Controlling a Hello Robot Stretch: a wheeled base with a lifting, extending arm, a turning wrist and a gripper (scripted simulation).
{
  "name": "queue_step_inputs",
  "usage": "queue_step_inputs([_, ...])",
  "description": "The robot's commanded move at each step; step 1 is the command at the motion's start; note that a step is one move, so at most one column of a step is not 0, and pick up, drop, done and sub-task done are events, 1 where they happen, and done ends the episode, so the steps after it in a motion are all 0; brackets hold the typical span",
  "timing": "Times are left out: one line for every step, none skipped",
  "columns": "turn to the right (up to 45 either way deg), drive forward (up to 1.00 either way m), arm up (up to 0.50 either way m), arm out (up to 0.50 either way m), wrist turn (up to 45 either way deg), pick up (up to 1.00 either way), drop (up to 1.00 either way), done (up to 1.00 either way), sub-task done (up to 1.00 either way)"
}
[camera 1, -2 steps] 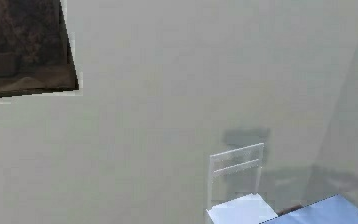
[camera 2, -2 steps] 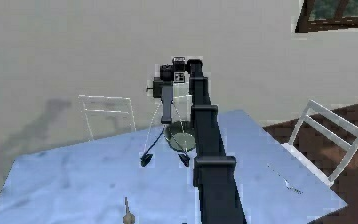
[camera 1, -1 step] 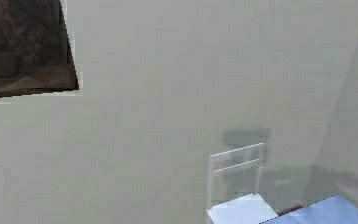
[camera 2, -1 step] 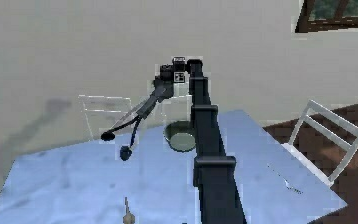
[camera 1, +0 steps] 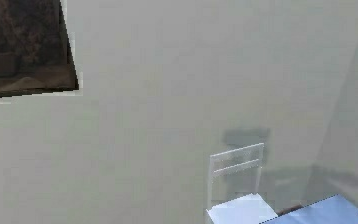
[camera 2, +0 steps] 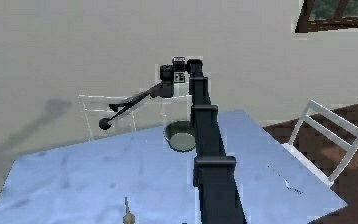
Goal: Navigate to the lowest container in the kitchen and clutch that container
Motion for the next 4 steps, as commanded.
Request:
queue_step_inputs([0.0,0.00,0.00,0.00,45.0,0.00,0.00,0.00,0.00])
queue_step_inputs([0.0,0.00,0.00,0.00,45.0,0.00,0.00,0.00,0.00])
queue_step_inputs([0.0,0.00,0.00,0.00,12.0,0.00,0.00,0.00,0.00])
queue_step_inputs([0.0,0.00,-0.30,0.00,0.0,0.00,0.00,0.00,0.00])
